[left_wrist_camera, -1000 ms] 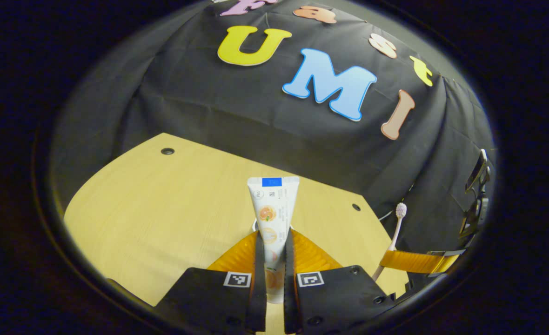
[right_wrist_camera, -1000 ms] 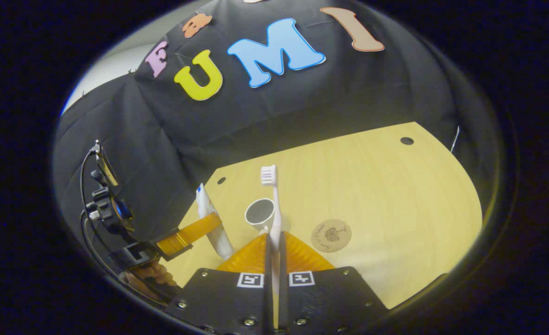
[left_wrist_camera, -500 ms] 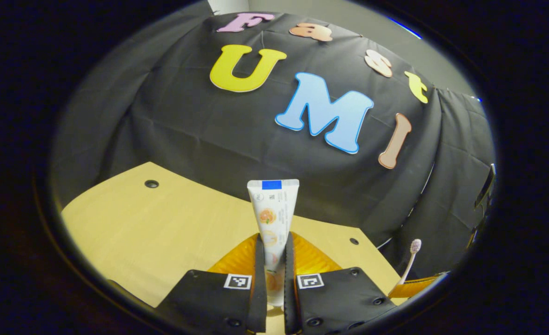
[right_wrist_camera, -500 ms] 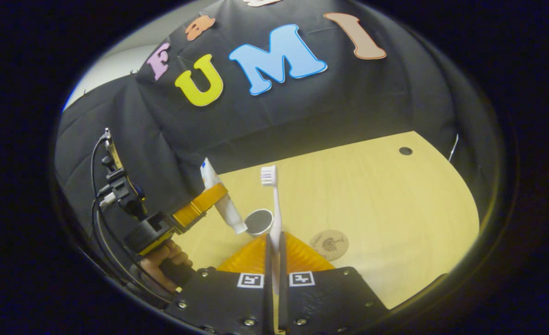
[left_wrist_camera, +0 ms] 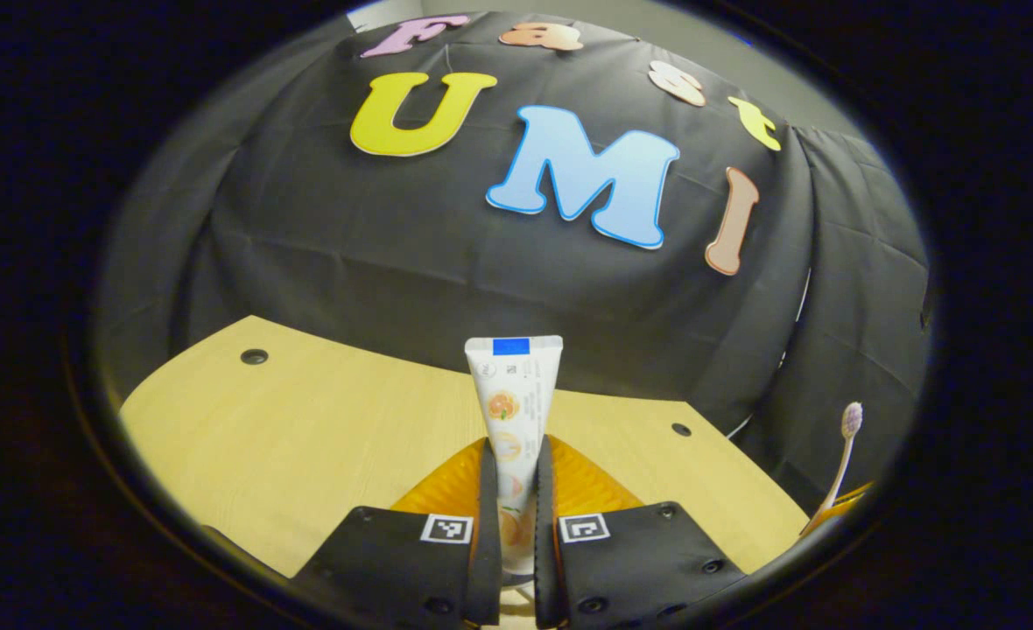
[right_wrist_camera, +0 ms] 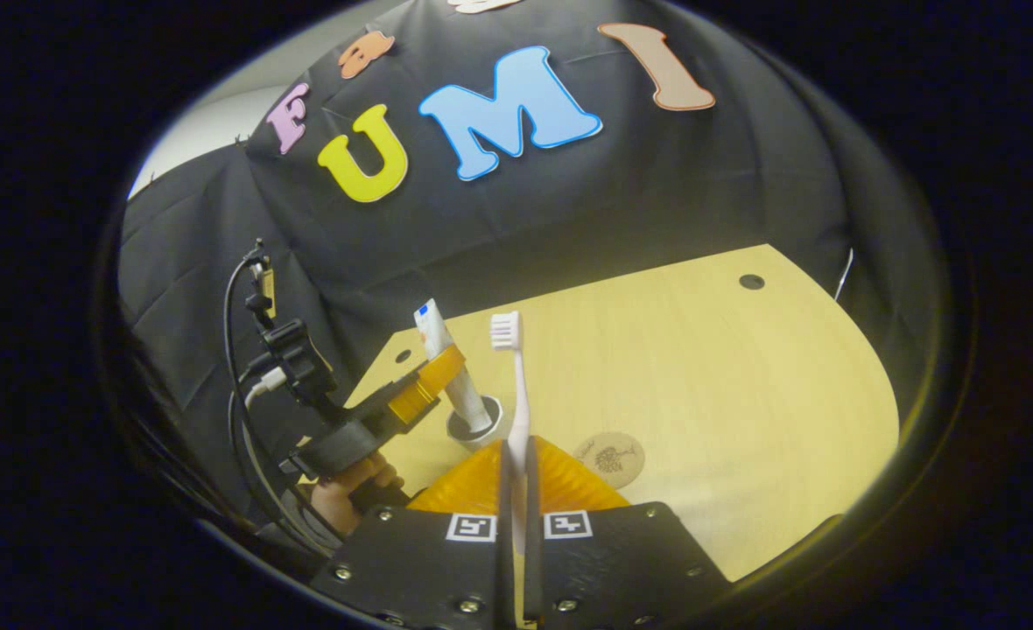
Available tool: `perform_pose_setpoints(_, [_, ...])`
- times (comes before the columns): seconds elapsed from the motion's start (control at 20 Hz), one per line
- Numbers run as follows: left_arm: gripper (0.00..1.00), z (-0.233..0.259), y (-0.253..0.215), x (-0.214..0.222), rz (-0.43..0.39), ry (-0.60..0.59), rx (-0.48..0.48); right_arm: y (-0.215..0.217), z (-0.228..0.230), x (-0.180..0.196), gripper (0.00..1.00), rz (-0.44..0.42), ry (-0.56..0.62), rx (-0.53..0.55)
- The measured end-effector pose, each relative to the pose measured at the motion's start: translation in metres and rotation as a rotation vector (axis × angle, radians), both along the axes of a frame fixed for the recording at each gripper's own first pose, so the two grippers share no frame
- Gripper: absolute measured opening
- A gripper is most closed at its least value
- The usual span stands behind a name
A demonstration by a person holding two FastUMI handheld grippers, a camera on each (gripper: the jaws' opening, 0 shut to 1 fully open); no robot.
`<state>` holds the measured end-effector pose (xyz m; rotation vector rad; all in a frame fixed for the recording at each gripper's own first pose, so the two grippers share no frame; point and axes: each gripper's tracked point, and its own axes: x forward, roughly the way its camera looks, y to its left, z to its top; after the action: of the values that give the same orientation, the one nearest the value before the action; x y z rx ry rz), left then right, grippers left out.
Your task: Put the toothbrush and toothpaste on the desktop into the cup, then pick up the cup and place it on the coaster on the desktop.
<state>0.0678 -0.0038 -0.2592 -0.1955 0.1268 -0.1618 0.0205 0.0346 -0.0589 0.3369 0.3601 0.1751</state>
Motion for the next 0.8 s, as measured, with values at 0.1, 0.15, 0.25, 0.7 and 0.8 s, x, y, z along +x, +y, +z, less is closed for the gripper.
perform_pose_setpoints(0.1, [0.24,-0.012,-0.002,-0.002,0.0,0.017,0.04,-0.001,-0.002,0.001,0.05,0.001,0.004,0.014])
perform_pose_setpoints(0.15, [0.27,-0.017,-0.002,-0.004,0.001,0.024,0.062,-0.001,-0.003,0.002,0.05,0.003,0.009,0.017])
perform_pose_setpoints(0.25, [0.31,-0.027,-0.001,-0.004,0.002,0.048,0.094,-0.001,-0.006,0.003,0.05,0.006,0.014,0.015])
perform_pose_setpoints(0.7, [0.52,-0.05,-0.005,-0.015,0.002,0.131,0.11,-0.004,0.0,0.019,0.05,0.019,0.002,0.02])
perform_pose_setpoints(0.8, [0.64,-0.052,-0.006,-0.019,-0.007,0.143,0.111,-0.001,0.005,0.026,0.05,0.032,-0.015,0.018])
